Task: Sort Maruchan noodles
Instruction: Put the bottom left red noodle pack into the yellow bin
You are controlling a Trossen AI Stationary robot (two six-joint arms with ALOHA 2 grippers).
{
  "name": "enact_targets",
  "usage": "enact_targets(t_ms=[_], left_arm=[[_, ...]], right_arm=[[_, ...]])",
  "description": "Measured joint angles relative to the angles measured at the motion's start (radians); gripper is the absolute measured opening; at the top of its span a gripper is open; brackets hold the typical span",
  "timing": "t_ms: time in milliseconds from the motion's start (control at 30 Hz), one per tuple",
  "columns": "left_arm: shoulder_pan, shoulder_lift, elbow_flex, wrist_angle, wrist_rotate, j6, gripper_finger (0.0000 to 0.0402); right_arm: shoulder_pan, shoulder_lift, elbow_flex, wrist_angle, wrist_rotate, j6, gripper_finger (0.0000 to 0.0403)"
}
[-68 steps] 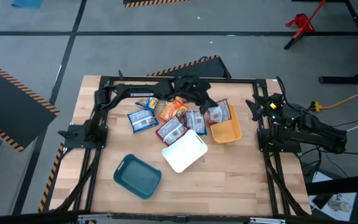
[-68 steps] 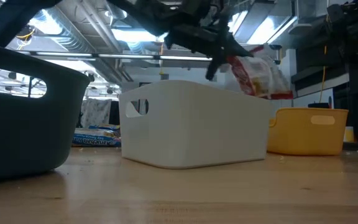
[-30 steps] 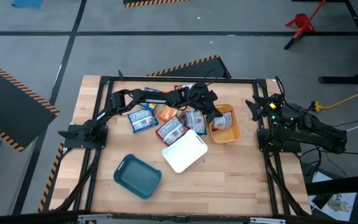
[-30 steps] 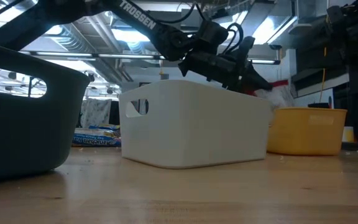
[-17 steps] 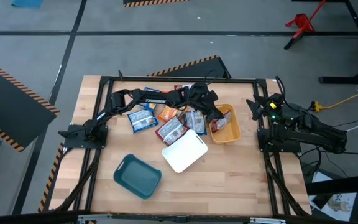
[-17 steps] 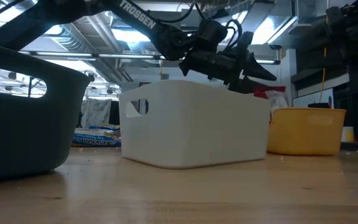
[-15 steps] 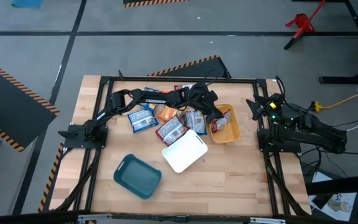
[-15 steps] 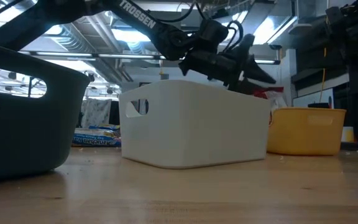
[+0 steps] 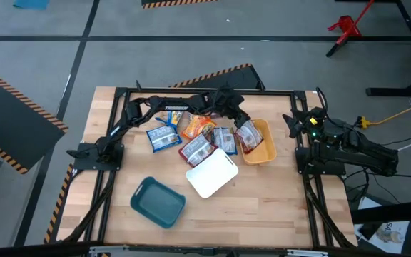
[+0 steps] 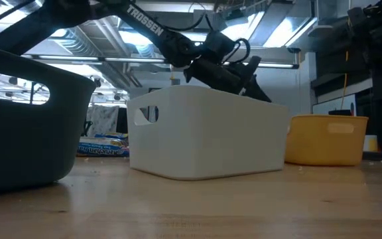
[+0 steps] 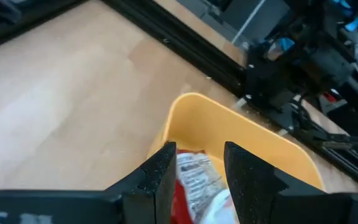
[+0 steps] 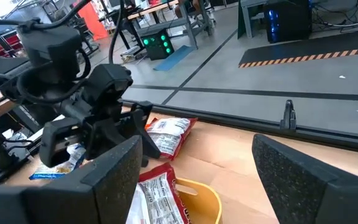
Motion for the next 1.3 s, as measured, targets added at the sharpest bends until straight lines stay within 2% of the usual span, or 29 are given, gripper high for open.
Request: enact_targets(t_ms=[133,267,433,533,667,1033,1300], left_arm=[[0.001,-0.046,-0.001,-0.092,0.03,0.056,0.0128],[-0.008,-0.112,-0.001,-0.273,-0.094,0.228,0.0128],[-0.01,-0.214,-0.002,-0.392,-0.23,0.317,0.0128],[-0.009,-0.262,0.002,-0.396,-0.296,0.318,0.0128],[-0.007,-0.306,0.0,-0.404,-0.345,0.319,0.0128],[-0.001,-0.331,0.0,-0.487,-0.353,0.319,0.0128],[-0.003,-0.331,0.0,-0.514,-0.354,0.319,0.0128]], right_arm=[[0.0,0.009,0.0,0.011,-0.031,-0.015,0.0294],[0.0,0.089,0.0,0.046,-0.06,-0.103,0.0294],[0.0,0.315,0.0,0.118,-0.153,-0.18,0.0294],[0.0,0.464,0.0,0.158,-0.206,-0.181,0.0294],[0.001,0.658,0.0,0.217,-0.223,-0.17,0.0294],[0.0,1.009,0.119,0.238,-0.239,-0.217,0.0294],[0.0,1.212,0.255,0.056,-0.281,-0.175,0.0294]])
